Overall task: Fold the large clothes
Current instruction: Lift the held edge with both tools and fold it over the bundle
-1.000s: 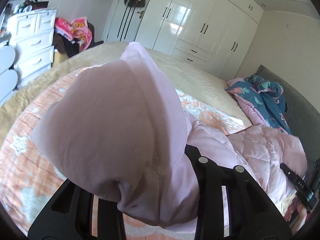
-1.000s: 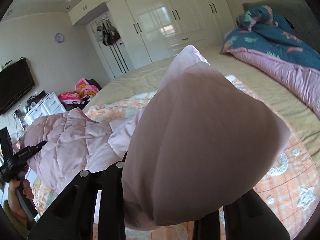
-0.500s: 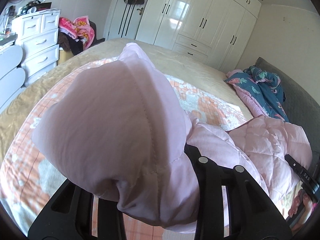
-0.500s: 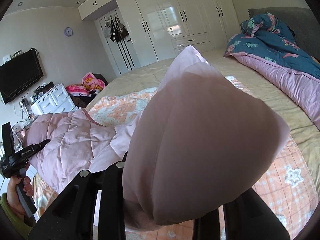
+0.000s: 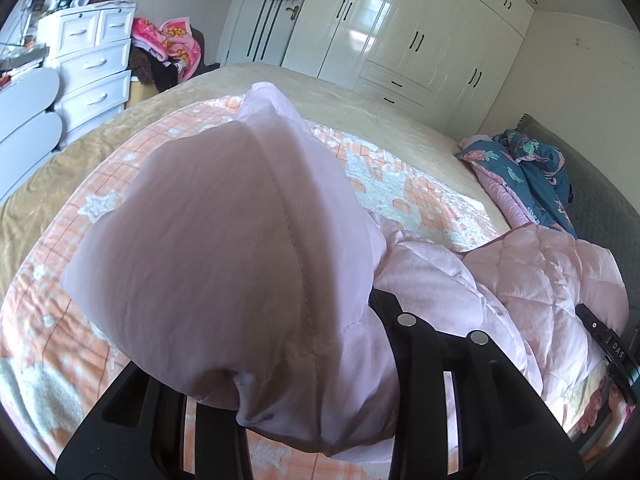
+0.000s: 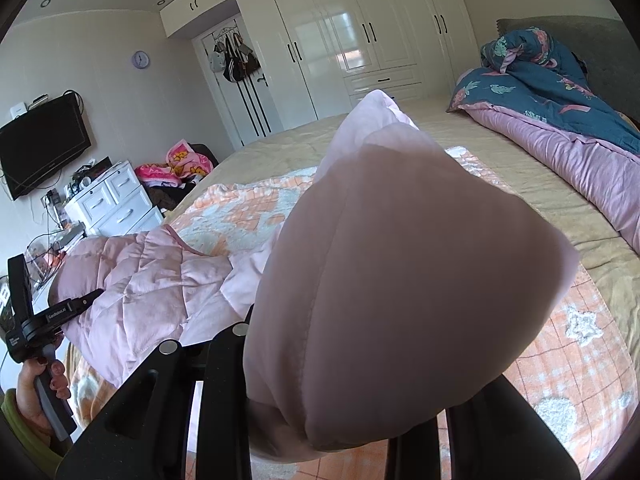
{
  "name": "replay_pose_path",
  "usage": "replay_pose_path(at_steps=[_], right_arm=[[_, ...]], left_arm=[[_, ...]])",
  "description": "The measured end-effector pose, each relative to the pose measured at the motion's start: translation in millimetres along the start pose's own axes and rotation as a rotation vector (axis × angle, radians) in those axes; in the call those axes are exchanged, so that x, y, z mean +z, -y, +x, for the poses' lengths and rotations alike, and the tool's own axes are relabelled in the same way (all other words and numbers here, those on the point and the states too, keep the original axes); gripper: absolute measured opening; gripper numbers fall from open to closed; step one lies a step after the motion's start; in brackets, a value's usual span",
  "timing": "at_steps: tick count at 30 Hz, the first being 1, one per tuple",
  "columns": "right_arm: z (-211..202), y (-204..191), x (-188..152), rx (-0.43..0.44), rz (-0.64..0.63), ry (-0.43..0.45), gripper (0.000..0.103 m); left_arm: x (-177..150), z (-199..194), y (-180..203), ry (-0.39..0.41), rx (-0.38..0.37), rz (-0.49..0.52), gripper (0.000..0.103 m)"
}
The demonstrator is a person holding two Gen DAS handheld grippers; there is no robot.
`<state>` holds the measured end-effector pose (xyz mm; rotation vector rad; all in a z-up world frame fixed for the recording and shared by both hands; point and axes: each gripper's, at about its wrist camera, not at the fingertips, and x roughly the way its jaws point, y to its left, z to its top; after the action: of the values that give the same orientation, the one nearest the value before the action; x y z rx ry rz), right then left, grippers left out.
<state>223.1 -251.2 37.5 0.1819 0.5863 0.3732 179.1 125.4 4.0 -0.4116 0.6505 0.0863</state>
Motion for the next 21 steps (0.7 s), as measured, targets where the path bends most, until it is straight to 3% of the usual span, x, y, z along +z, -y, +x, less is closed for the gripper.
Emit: replay_pose_path(at_steps=[21], right_arm=[[-10,19,-43,-0.002,0.087,-0.020,0.027]], left_arm=[[-33,-2,-14,-0.043,0.028,0.007,0.027]])
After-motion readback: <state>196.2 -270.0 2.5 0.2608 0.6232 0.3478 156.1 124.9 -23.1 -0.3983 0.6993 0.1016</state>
